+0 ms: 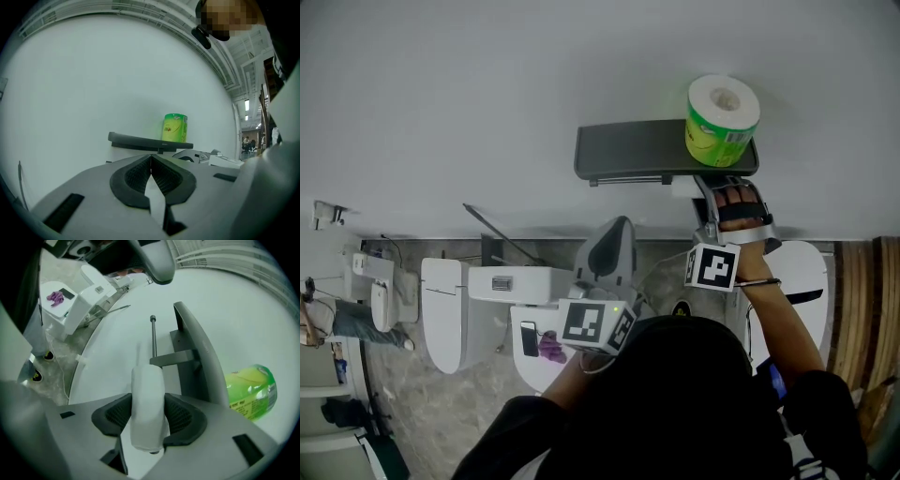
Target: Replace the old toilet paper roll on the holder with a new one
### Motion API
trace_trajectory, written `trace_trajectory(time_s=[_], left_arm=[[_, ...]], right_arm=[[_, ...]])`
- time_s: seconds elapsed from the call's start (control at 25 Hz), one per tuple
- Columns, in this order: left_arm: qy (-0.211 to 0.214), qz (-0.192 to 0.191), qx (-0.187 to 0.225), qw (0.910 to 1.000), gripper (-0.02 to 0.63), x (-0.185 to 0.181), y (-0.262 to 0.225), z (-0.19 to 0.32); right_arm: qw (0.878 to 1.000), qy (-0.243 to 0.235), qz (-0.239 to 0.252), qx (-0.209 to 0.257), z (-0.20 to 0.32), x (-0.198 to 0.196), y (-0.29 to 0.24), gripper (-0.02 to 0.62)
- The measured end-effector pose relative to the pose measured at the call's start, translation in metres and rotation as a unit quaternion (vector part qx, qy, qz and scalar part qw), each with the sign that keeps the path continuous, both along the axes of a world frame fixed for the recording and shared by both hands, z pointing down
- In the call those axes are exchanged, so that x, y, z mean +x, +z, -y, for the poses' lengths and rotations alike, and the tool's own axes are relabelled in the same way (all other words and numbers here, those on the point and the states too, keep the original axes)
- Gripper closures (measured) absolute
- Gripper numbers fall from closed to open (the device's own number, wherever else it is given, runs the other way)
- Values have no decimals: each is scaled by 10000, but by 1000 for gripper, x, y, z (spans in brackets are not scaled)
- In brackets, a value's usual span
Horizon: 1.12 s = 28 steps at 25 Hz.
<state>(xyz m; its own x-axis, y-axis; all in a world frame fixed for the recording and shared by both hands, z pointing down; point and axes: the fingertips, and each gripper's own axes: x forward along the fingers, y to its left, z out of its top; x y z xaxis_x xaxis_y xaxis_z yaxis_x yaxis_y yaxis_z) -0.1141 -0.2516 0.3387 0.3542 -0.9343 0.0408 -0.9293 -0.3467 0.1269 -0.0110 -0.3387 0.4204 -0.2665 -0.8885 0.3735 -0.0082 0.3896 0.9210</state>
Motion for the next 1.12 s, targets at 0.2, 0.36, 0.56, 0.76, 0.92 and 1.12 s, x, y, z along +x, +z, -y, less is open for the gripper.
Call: trace_trajectory(time_s=[0.2,0.36,0.56,0.76,0.92,1.12], left_arm=[[-5,-45,46,10000,583,2,-2,2],[21,-71,19,10000,583,6,0,2],[111,-77,-4,9999,583,14,2,4],[195,-89,-14,9998,583,19,4,3],[201,-144,-11,9997,583,19,6,2],[67,-174,-17,9998,583,9,5,-2]], right_arm=[[9992,204,-224,262,4,21,-4,374],[9983,443,-262,290,5,49,-1,374],[9960,826,-182,287,3,92,0,374],[9934,1133,109,136,-7,125,-3,374],[9908,1010,800,-413,-28,121,-5,374],[9683,428,2163,-1178,-56,76,-27,374]])
